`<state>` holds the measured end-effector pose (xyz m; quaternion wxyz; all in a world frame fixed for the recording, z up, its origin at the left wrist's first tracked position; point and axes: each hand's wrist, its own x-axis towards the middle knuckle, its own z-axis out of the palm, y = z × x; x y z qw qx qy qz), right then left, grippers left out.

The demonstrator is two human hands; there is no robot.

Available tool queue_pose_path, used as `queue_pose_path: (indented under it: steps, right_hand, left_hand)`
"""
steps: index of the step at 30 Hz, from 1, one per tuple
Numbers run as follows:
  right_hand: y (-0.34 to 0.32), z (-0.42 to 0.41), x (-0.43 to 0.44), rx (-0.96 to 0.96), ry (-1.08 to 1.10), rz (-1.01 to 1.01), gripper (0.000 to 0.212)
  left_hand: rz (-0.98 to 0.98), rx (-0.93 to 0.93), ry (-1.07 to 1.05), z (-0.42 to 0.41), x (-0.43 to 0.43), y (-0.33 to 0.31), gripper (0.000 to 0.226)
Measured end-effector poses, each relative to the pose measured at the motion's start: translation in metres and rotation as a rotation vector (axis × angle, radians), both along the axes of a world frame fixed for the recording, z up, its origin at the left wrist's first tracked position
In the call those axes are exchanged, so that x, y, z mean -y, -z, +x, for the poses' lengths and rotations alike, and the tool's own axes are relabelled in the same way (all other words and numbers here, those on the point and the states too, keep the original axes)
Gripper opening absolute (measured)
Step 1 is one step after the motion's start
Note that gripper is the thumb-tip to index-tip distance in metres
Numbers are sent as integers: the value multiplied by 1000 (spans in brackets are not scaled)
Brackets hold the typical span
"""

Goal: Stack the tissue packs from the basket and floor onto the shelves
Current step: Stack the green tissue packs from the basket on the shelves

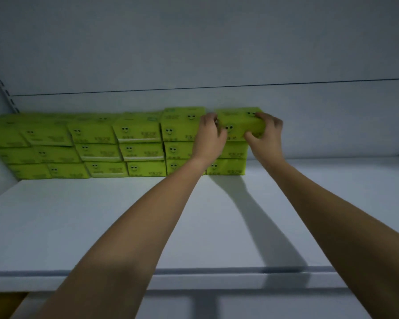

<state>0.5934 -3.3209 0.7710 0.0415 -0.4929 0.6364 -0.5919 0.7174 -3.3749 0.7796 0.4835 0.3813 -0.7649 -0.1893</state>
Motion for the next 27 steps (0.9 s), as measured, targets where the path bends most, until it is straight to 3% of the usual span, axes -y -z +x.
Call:
queue_pose_path:
  steps: [3,7,9,16,20,27]
  right_hand:
    - [9,-2,15,-18,-8,42,52]
    - [13,0,35,-93,26,39,51]
    - [12,1,42,-125,42,39,49]
    - [16,3,40,-125,45,48,55]
    - [15,11,23,-139,107,92,69]
    - [30,71,-15,-377,95,76,65]
  left_hand:
    - [-125,148,-130,4,9,8,32]
    - [-530,360,-290,7,22,16,35]
    - [-587,499,-304,8,24,18,36]
    - [-502,766,-225,17,17,25,31]
    - [-442,710,-127,31,9,31,32]
    - [-233,707,-50,82,-27,43,52]
